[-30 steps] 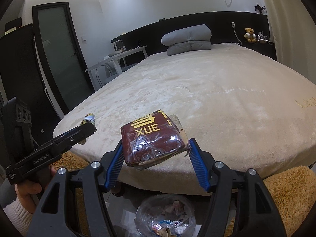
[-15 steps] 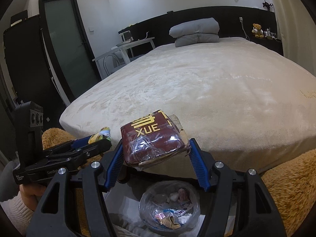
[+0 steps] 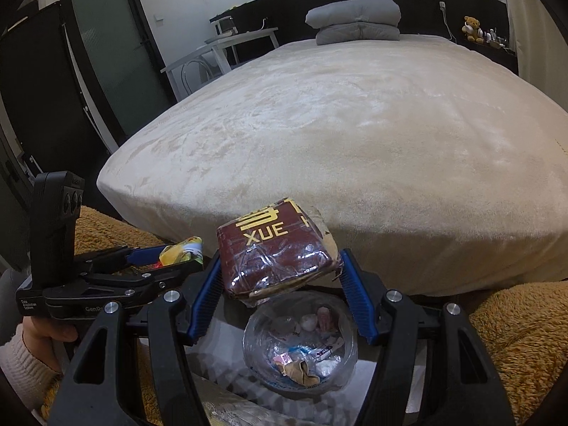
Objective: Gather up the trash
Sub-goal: 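Carry the red-and-yellow wrapper and XUE packet off the bed over the clear bin, then open the left gripper over the clear bin while the right gripper releases the XUE packet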
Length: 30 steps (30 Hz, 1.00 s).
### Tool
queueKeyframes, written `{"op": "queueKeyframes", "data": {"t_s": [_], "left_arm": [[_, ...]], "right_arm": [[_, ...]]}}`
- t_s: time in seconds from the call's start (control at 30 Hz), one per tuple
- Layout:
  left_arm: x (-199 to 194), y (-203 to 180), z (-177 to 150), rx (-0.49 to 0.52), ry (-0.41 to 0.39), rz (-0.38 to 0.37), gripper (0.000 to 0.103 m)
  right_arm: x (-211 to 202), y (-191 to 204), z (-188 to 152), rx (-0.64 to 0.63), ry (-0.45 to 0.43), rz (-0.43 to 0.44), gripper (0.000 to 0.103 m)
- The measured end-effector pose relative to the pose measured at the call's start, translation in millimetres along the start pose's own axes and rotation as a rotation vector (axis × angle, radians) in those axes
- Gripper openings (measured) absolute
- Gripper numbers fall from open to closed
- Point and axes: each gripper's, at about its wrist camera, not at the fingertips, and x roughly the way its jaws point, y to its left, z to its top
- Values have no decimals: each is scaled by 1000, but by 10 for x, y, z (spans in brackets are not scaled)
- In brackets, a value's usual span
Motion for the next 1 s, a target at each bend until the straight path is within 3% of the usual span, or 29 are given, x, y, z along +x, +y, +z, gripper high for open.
{"op": "queueKeyframes", "data": {"t_s": [0.27, 0.43, 0.6, 0.87, 1.0], "left_arm": [[307, 122, -44, -76, 142, 6, 70], [434, 171, -82, -127, 204, -24, 70], [554, 244, -120, -182, 265, -23, 70], [656, 323, -193, -243, 337, -22, 70], [676, 323, -203, -243, 361, -18, 70]], "right_arm": [[206, -89, -69, 52, 102, 14, 64], [437, -168, -106, 160, 204, 94, 64], [613, -279, -132, 264, 279, 119, 64], [916, -486, -298, 394, 449, 76, 64], [988, -552, -347, 440, 493, 81, 64]]}}
